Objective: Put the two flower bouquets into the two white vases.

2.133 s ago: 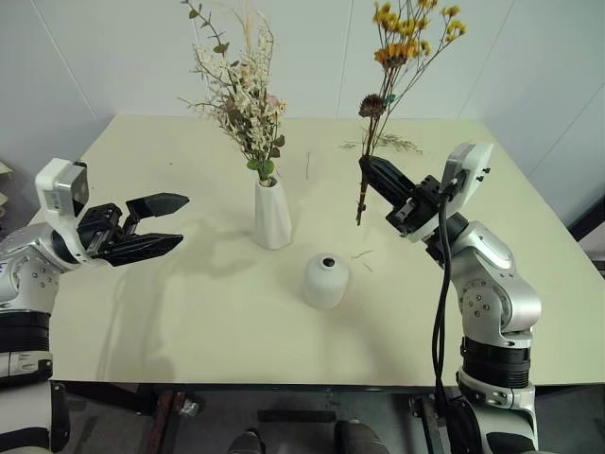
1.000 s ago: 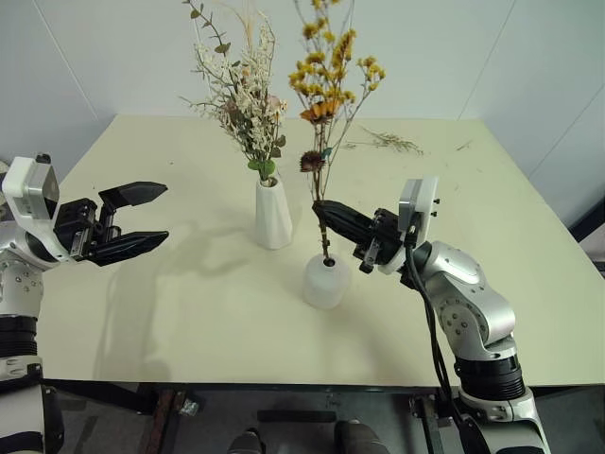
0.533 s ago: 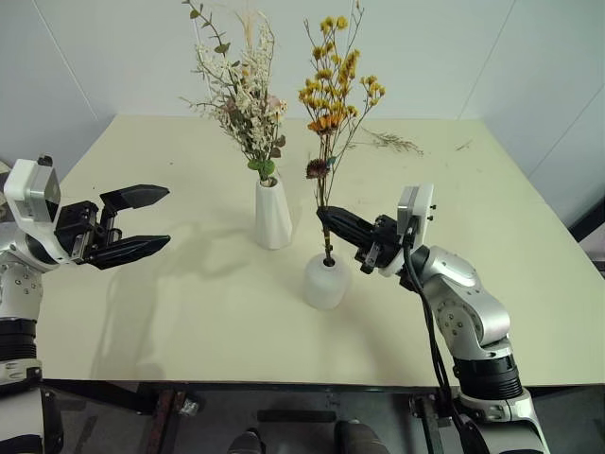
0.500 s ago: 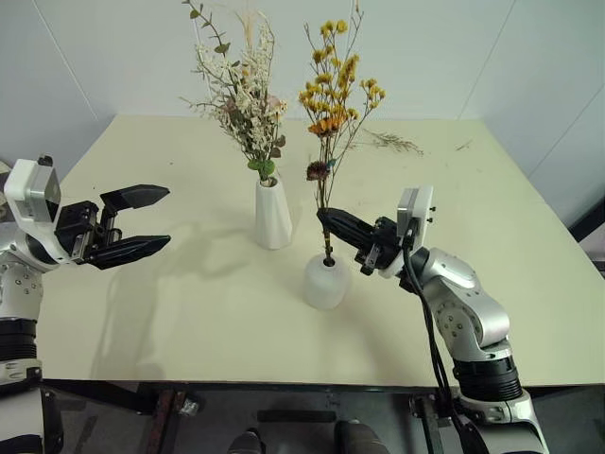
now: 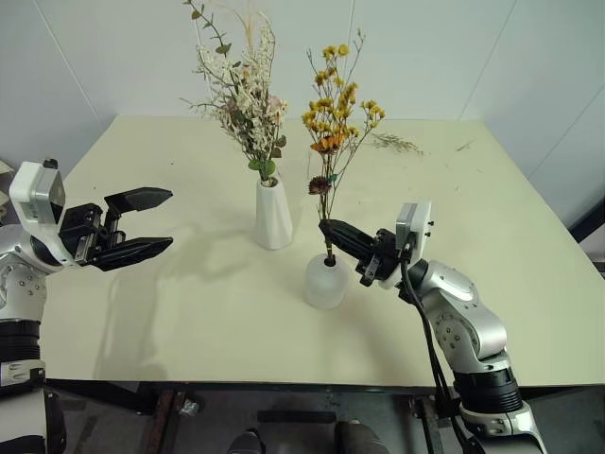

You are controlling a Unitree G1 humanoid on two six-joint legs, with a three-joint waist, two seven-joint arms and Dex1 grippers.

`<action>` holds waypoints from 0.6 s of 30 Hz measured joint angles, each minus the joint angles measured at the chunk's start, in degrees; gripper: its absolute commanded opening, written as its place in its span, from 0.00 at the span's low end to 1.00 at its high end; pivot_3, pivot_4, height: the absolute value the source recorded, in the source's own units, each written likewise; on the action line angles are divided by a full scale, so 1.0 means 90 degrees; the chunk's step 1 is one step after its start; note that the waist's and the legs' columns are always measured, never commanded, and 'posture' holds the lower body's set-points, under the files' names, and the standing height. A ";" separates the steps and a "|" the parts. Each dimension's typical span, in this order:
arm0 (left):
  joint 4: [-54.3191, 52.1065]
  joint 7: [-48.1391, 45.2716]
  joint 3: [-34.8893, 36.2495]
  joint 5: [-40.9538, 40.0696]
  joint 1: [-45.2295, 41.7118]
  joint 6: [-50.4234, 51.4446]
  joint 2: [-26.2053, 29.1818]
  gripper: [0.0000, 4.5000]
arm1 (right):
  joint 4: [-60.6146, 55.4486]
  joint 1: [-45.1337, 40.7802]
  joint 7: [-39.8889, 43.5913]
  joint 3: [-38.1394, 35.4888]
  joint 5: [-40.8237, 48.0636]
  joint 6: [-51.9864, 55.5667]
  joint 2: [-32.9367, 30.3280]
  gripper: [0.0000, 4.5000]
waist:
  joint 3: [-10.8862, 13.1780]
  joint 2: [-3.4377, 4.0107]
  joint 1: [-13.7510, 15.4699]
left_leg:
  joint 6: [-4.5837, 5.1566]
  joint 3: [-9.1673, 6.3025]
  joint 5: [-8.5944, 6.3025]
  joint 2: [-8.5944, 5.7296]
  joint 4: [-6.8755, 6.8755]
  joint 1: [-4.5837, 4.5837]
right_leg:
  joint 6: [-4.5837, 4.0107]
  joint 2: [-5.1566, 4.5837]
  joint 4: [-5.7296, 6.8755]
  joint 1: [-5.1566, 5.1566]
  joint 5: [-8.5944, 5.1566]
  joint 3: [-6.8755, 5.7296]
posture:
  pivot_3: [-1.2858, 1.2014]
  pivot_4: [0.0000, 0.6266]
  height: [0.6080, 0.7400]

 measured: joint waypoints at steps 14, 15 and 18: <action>0.0000 0.0000 -0.0032 0.0123 -0.0005 0.0040 -0.0133 1.00 | 0.0300 0.0376 -0.0114 0.0172 -0.0329 -0.0100 0.0032 0.01 | -0.0001 -0.0002 0.0005 | 0.0000 0.0001 0.0000 0.0000 -0.0001 -0.0001 | -0.0001 0.0000 -0.0003 -0.0001 0.0000 0.0000 | 0.52 0.24 1.00; 0.0000 0.0000 -0.0033 0.0128 -0.0006 0.0040 -0.0133 1.00 | 0.0283 0.0357 -0.0118 0.0172 -0.0330 -0.0082 0.0032 0.01 | -0.0001 -0.0002 0.0005 | 0.0000 0.0001 0.0000 0.0000 -0.0001 -0.0001 | -0.0001 0.0000 -0.0003 0.0000 -0.0001 0.0000 | 0.52 0.24 1.00; 0.0000 0.0000 -0.0073 0.0147 -0.0016 0.0040 -0.0147 1.00 | 0.0200 0.0339 -0.0150 0.0170 -0.0329 -0.0051 0.0034 0.01 | -0.0001 -0.0002 -0.0016 | 0.0000 0.0001 0.0000 0.0001 -0.0001 0.0001 | -0.0002 0.0001 -0.0001 0.0000 -0.0001 0.0000 | 0.52 0.24 1.00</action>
